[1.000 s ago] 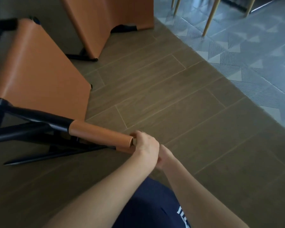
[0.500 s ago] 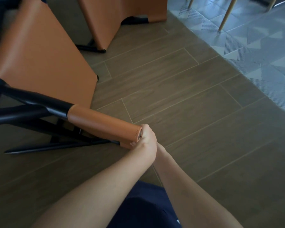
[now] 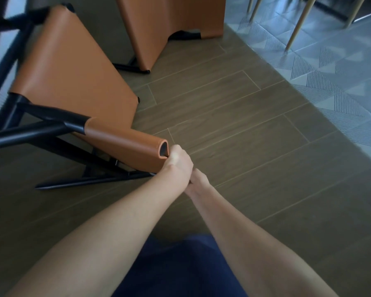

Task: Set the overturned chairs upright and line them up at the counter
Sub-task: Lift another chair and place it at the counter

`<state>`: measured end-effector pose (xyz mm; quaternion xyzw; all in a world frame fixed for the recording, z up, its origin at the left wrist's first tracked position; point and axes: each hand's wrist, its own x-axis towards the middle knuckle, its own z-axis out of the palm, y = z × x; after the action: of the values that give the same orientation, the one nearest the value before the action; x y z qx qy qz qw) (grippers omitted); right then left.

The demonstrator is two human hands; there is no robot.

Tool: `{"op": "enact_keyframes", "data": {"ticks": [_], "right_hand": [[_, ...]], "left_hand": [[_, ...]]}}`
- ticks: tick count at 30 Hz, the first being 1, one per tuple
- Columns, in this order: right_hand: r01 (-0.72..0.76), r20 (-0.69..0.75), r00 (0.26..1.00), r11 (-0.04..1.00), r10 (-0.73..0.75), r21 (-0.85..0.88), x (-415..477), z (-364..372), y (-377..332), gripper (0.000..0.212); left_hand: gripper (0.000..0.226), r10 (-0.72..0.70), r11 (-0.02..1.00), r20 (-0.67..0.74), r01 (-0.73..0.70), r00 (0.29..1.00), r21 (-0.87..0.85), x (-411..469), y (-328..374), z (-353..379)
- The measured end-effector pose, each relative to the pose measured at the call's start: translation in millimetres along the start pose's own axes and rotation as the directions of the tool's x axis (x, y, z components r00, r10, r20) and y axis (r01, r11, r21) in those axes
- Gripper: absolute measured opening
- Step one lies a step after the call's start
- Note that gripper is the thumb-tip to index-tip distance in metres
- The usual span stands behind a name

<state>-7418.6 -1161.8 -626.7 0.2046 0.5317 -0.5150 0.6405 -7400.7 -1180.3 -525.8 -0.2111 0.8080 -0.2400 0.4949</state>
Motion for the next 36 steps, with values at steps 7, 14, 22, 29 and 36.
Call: {"op": "enact_keyframes", "data": {"ticks": [7,14,22,29,36], "right_hand": [[0.075,-0.125,0.991,0.982,-0.054,0.171,-116,40,-9,0.026],[0.074,-0.073,0.996,0.971,-0.059,0.227,-230,85,-29,0.050],[0.059,-0.093,0.995,0.979,-0.042,0.196,-342,137,-52,0.051],[0.071,-0.070,0.995,0.993,-0.065,0.091,-405,198,-60,0.052],[0.034,-0.039,0.999,0.997,-0.031,0.073,-423,243,-50,0.028]], "left_hand": [[0.023,-0.092,0.966,-0.123,0.058,0.988,-0.250,-103,-71,-10],[0.023,-0.166,0.906,-0.143,0.093,0.976,-0.413,-198,-147,-23],[0.024,-0.263,0.809,-0.103,0.161,0.959,-0.566,-289,-214,-23],[0.019,-0.372,0.684,-0.090,0.207,0.924,-0.700,-339,-272,0],[0.018,-0.404,0.578,-0.140,0.134,0.904,-0.805,-362,-304,41]]}}
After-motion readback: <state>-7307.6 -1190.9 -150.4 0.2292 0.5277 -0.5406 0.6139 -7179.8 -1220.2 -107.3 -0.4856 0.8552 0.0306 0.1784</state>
